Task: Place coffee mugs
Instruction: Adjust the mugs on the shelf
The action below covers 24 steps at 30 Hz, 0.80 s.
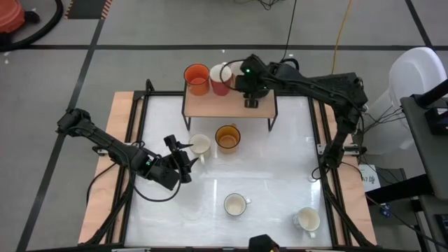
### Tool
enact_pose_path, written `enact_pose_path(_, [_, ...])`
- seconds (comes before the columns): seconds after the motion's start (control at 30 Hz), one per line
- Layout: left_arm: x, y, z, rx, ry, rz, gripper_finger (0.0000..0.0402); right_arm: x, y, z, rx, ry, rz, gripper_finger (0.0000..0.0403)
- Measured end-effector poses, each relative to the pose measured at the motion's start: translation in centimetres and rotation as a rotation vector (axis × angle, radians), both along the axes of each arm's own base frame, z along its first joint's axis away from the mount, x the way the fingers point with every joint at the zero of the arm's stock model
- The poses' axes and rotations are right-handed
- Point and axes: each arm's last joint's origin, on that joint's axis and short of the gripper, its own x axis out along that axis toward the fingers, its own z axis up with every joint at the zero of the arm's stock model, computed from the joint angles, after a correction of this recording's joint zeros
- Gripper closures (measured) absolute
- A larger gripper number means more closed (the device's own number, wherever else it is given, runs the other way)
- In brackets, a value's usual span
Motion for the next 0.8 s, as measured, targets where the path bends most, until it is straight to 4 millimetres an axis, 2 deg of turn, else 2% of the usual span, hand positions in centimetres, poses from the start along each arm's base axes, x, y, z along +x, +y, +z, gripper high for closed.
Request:
enact_pose_path(0.37, [0.0, 0.0, 0.0, 0.006, 0.009, -0.002, 0.0140, 0.3, -0.8, 1.7, -0.062, -0.069, 0.011, 0.0227])
enact_pose_path(0.8, [0.1, -0.1, 0.1, -0.014, 0.000, -0.023, 0.0140, 0.2, -3.7, 0.2, -0.027, -0.069, 0.015, 0.0241])
